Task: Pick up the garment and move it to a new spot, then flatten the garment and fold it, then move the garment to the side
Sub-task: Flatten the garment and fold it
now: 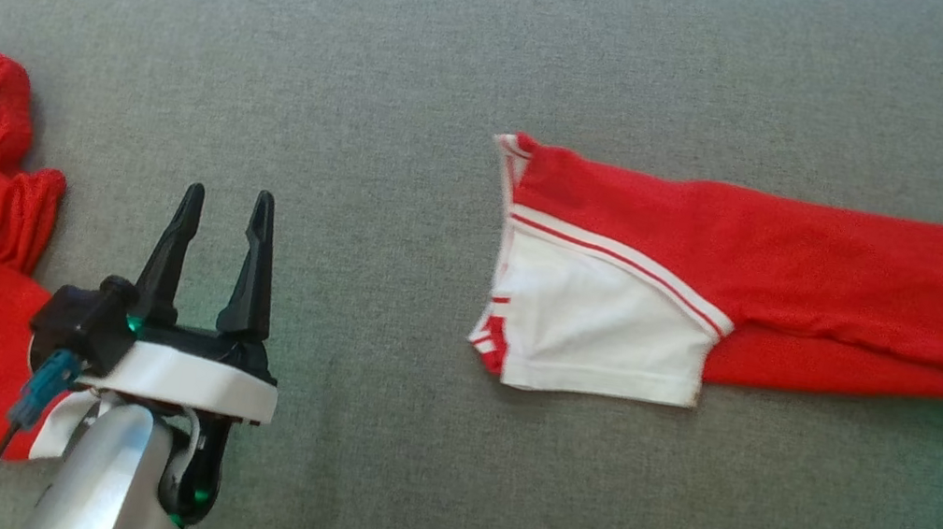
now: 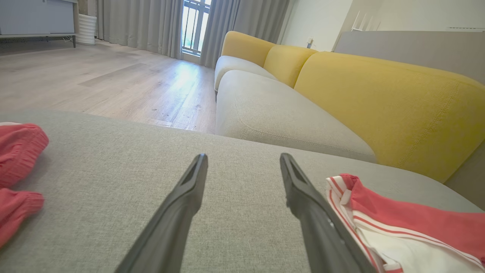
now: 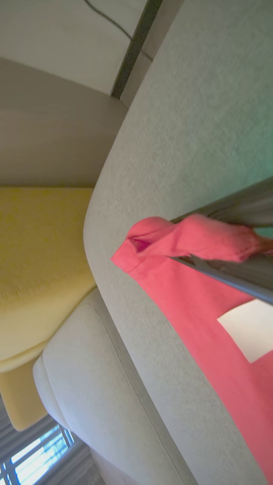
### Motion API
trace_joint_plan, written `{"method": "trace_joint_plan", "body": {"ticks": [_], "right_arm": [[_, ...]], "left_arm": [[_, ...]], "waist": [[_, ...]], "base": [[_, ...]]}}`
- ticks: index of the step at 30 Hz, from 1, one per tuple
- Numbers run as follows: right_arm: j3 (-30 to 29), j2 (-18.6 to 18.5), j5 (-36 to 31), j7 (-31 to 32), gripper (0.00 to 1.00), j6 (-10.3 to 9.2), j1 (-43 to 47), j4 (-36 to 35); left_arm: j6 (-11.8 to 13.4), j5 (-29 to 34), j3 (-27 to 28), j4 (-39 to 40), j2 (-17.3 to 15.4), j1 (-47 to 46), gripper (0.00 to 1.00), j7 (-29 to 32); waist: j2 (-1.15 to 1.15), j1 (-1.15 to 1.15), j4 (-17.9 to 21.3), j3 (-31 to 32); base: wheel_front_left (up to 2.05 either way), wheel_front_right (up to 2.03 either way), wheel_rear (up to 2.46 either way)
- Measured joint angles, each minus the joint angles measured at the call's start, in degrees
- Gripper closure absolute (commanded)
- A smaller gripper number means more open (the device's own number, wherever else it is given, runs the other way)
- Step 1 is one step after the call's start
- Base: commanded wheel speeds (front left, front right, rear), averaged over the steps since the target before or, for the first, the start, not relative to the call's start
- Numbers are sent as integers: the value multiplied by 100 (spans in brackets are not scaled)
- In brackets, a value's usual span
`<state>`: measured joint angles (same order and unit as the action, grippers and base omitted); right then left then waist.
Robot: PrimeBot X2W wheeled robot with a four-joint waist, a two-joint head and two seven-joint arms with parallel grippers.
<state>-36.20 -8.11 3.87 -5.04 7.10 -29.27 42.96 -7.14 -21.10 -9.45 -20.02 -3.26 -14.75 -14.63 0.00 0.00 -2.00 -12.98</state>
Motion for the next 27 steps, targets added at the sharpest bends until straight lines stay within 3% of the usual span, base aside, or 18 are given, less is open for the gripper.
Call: {"method": "trace_joint_plan", "body": {"ticks": [3,6,10,20,27], "right_arm": [[-199,-10,-89,-2,100,0,40,-158],[-4,134,-93,4,100,0,44,-361],[843,359,83,174,100,0,130,-849],[2605,491,812,783,100,0,801,-2103],[4106,491,1667,959,100,0,912,-2337]], "left_arm": [[-1,0,5,-8,0,4,0,0],[-2,0,13,-27,-1,25,0,0],[-2,0,14,-34,0,138,0,0],[-44,-18,44,-56,-1,347,0,0],[-44,-80,31,-116,0,448,0,1]], "waist": [[0,0,2,42],[0,0,16,100],[0,0,24,261],[0,0,-77,624],[0,-1,-254,712]], "base": [[0,0,0],[0,0,0],[0,0,0],[0,0,0],[0,0,0]]}}
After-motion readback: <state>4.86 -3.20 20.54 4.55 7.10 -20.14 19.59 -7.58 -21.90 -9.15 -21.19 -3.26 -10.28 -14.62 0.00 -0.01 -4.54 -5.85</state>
